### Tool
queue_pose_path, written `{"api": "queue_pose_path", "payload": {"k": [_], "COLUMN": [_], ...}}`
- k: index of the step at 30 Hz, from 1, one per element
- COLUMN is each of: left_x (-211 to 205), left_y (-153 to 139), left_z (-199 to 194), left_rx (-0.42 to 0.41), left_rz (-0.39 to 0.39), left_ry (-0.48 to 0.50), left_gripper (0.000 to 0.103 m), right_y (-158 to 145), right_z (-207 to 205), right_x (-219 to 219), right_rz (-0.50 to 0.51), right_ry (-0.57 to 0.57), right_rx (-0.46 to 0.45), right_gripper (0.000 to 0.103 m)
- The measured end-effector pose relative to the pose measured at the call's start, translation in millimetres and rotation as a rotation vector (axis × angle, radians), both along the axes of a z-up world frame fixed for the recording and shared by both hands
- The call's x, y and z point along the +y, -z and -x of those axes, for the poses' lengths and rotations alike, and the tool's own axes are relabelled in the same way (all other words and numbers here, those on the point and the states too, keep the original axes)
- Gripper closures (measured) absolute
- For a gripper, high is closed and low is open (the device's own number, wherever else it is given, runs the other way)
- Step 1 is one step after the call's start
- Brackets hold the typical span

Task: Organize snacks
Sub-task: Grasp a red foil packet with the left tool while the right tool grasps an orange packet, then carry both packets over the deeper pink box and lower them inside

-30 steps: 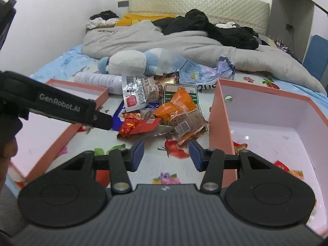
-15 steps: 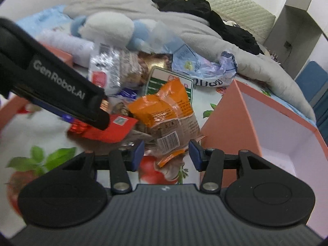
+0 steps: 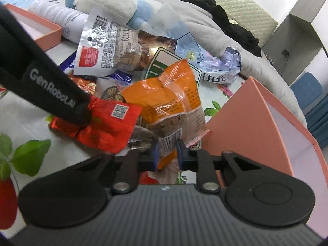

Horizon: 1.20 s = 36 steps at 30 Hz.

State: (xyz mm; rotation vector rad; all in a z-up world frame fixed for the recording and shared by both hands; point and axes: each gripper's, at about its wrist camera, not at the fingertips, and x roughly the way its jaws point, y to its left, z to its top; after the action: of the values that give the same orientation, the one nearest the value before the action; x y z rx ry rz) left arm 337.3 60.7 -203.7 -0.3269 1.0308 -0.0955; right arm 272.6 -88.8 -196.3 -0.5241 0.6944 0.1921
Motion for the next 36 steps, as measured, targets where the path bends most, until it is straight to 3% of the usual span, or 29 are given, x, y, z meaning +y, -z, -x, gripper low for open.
{"api": "queue_pose_path", "payload": {"k": [10,22,29,33,36], "left_x": [1,6,6,1,-5], "left_y": [-21,-63,-82,-89,-96], "left_z": [27,100,137,152,166], "left_rx": [-0.024,-0.054,-0.075,-0.087,-0.104], "left_rz": [0.003,-0.021,-0.051,-0.062,-0.072], "left_ry": [-0.025,-0.087,-0.094,-0.091,-0.088], "left_gripper": [0.063,0.063,0.063,0.063,0.063], "right_y": [-16,-42,-57,-62,-69], "right_z": [21,82,110,122,134], "right_x": [-8,-27,-54,-71,-81], "right_rz": [-0.047,-0.104,-0.269,-0.418,-0.468], "right_ry": [0.002,0.010,0.067,0.106,0.112], "right_rx": [0.014,0.038,0.112,0.181,0.183], "right_gripper": [0.093,0.094,0.094,0.094,0.094]}}
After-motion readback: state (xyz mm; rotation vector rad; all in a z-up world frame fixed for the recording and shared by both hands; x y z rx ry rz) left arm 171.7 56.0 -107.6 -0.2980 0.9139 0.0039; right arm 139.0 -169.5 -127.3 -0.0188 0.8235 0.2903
